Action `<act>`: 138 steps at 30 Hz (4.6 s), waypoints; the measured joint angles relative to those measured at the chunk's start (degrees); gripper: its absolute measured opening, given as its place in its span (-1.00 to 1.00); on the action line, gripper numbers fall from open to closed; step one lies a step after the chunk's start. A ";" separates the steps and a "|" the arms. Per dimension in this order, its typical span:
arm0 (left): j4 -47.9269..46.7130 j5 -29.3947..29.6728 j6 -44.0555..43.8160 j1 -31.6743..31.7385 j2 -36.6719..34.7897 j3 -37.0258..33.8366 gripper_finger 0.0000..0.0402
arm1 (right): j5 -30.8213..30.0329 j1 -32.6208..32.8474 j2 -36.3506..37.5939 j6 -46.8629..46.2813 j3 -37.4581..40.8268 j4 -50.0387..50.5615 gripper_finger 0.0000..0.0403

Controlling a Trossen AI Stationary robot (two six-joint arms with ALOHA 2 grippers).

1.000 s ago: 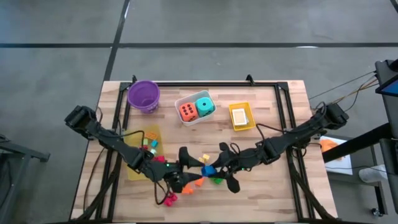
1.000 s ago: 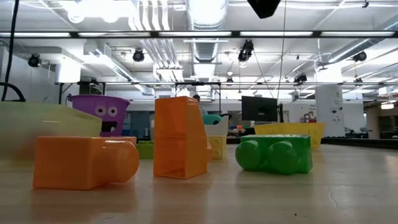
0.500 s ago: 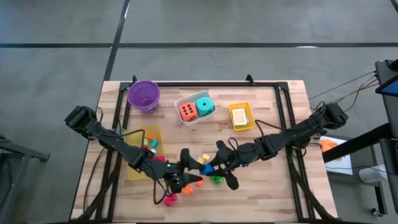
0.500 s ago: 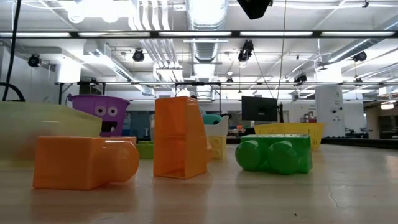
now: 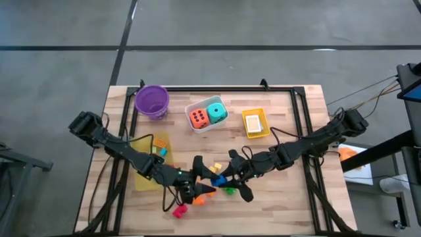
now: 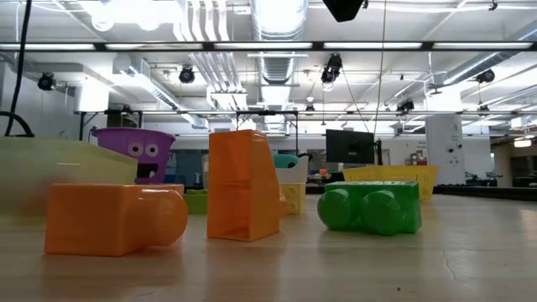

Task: Pick & Place Toys
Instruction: Put the blue game piece into the light yellow bin

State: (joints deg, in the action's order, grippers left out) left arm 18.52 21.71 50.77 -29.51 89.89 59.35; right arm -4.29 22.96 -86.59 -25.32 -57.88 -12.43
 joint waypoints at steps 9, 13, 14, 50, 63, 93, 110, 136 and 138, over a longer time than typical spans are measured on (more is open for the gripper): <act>0.04 -4.12 -3.04 1.54 0.01 0.00 0.45 | 0.02 -0.04 0.00 -0.12 0.02 0.03 -0.39; -0.46 -4.62 -4.34 1.59 0.02 0.00 0.28 | 0.02 -0.04 0.00 -0.17 0.02 0.04 -0.39; -0.63 -4.57 -4.33 1.61 0.02 0.00 0.21 | 0.02 -0.04 0.00 -0.17 0.02 0.09 -0.39; -5.79 -4.63 -5.68 2.33 -0.04 -0.04 -0.60 | 1.20 -0.02 -0.93 -0.79 0.12 -0.56 -0.14; -6.16 -3.26 -9.93 2.59 -1.40 -0.07 -0.97 | 4.79 0.09 -1.25 -0.98 -0.09 -0.74 -0.13; -46.06 -17.55 -64.30 1.20 -8.44 -0.09 -0.95 | 2.84 0.00 -16.80 -4.98 0.03 11.60 -0.92; -47.69 -25.47 -90.79 -1.53 -8.31 -0.11 -0.60 | -0.38 0.13 -16.52 -2.34 -0.72 11.85 -0.92; -69.80 -23.87 -106.95 -11.18 11.36 22.23 -0.33 | -4.93 -3.15 -16.50 0.54 -0.57 13.65 -0.92; -73.28 -24.15 -110.00 -11.18 12.07 22.60 -0.33 | -5.07 -3.26 -16.50 0.70 -0.53 13.88 -0.92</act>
State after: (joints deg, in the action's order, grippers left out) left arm -54.75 -2.44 -59.23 -40.69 101.96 81.95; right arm -9.36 19.70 -103.09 -24.62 -58.41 1.45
